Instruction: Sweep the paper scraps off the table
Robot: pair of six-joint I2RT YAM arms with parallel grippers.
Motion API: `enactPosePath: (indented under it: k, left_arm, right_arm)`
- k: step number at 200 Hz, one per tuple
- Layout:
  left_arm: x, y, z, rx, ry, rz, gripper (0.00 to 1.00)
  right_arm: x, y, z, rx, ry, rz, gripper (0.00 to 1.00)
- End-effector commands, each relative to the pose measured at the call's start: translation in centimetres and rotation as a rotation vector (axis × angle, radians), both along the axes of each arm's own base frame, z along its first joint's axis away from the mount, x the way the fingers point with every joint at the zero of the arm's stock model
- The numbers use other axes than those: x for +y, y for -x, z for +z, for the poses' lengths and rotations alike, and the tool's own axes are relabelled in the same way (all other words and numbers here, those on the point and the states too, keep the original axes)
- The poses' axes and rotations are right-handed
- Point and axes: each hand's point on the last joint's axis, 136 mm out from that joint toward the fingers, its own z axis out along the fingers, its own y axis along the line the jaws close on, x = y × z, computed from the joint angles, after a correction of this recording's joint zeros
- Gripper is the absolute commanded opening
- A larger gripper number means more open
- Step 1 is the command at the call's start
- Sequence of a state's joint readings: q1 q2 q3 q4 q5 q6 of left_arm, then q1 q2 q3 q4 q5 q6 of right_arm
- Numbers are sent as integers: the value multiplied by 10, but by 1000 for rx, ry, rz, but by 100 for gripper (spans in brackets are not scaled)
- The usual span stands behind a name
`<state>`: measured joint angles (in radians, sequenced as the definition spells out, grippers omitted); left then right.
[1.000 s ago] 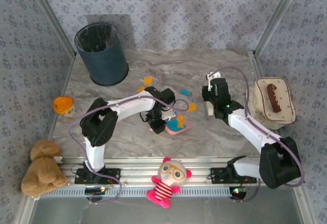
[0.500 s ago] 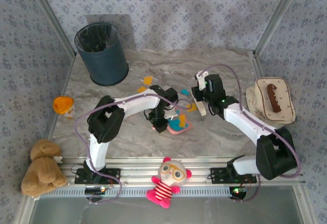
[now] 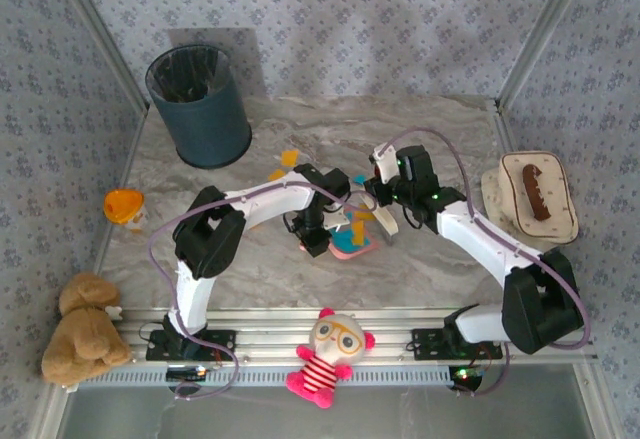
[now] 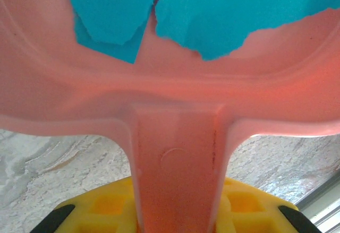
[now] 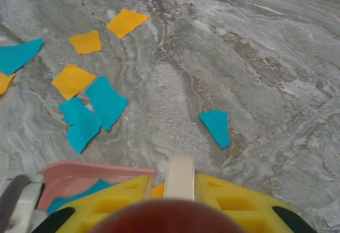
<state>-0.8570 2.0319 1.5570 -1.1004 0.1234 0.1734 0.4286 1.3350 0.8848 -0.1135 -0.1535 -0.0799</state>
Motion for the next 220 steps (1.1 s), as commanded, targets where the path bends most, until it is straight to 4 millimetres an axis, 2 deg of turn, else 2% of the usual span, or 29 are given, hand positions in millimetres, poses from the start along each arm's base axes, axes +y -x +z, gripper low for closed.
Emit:
enactPosePath:
  k: [1, 76, 96, 158, 220]
  left_arm:
    - [6, -3, -3, 10, -40, 21, 0]
    - [8, -15, -2, -46, -39, 45, 0]
    - [9, -16, -1, -50, -40, 46, 0]
    - [14, -23, 0, -78, -26, 86, 0]
    - [16, -31, 2, -91, -29, 129, 0]
  right_arm:
    - [10, 16, 7, 36, -12, 72, 0]
    - [25, 31, 23, 28, -43, 160, 0]
    - [24, 29, 28, 6, -36, 150, 0]
    - [-22, -9, 57, -194, -6, -159, 0]
    - [-57, -53, 61, -251, -11, -338, 0]
